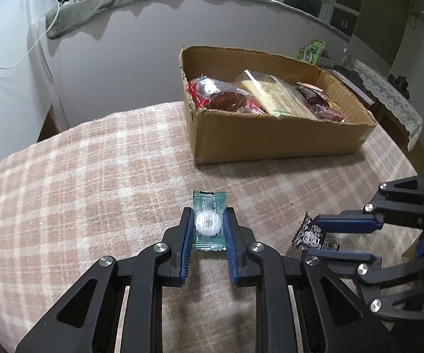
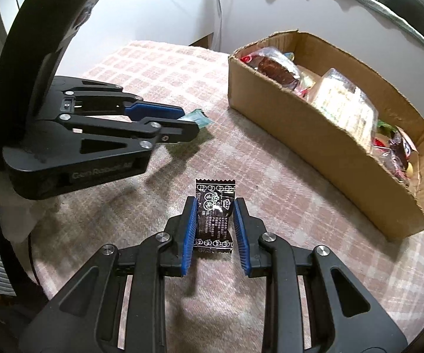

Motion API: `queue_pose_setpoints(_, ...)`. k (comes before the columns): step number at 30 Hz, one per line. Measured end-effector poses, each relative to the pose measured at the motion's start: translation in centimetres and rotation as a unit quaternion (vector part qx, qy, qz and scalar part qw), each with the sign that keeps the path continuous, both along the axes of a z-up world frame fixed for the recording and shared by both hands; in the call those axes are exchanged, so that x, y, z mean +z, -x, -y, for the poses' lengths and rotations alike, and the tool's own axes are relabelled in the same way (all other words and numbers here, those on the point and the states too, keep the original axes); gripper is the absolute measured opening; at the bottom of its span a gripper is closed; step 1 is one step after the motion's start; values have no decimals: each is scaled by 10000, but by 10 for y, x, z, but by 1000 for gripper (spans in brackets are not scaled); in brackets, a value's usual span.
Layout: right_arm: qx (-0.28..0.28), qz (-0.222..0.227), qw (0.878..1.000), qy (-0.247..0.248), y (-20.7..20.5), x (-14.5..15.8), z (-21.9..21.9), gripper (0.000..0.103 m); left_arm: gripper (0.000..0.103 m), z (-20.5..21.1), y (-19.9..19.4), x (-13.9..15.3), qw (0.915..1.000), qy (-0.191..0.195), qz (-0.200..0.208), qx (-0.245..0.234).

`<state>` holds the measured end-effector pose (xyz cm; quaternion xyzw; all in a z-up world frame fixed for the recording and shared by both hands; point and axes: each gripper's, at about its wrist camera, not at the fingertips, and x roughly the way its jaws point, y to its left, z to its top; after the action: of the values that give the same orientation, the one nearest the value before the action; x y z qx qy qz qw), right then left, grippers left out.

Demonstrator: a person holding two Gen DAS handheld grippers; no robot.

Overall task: Organize snacks
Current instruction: 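Carry both candies over the box and open both tools to drop them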

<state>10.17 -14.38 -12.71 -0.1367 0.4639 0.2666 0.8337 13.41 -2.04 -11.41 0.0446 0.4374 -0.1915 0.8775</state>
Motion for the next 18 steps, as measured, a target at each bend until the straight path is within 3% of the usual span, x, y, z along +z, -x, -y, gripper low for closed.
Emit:
queue_pose_setpoints(6,-99,110,9999,-38,10,12,19,26,18,-2,4,3,9999,70,43,60)
queue_pose_setpoints(18,-513,571,9967,-271,4,64,68,26,18,7,2,53,9978,267,602,52)
